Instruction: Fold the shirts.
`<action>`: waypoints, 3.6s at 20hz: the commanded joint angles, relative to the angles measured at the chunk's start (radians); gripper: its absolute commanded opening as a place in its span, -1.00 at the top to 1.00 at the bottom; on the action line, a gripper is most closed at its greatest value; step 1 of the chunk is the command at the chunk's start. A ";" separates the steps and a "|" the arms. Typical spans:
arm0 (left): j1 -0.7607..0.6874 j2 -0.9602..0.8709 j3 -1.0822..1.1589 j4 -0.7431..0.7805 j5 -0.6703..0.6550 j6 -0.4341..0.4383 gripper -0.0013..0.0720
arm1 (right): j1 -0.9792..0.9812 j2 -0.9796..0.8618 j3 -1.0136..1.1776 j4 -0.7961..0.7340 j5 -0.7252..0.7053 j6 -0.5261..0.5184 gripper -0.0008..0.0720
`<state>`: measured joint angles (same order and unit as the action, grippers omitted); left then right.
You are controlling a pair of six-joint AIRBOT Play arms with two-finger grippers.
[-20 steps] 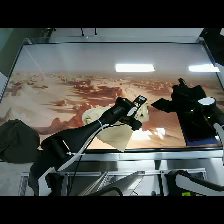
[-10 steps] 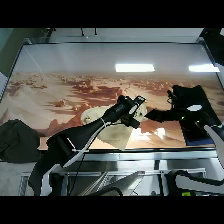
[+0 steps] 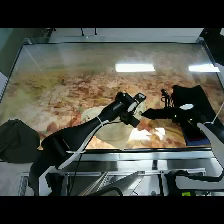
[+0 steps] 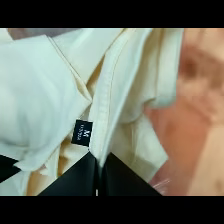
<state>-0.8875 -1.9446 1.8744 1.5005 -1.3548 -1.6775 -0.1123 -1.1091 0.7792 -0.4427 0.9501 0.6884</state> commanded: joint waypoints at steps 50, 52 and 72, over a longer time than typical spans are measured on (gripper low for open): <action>1.175 0.813 -0.929 -0.410 0.060 0.334 -0.83 | -0.335 0.250 0.008 -0.133 0.399 0.262 -0.24; 1.199 0.727 -0.929 -0.520 0.051 0.402 -0.83 | -0.287 0.269 -0.103 -0.134 0.354 0.262 -0.46; 1.128 0.363 -0.748 -0.503 -0.205 0.427 -0.76 | 0.050 0.026 -0.113 -0.077 -0.079 0.235 0.61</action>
<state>0.2169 -1.5787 1.1248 0.9848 -1.4963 -1.2480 -0.0647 -1.0801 0.6445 -0.5346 0.8768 0.9295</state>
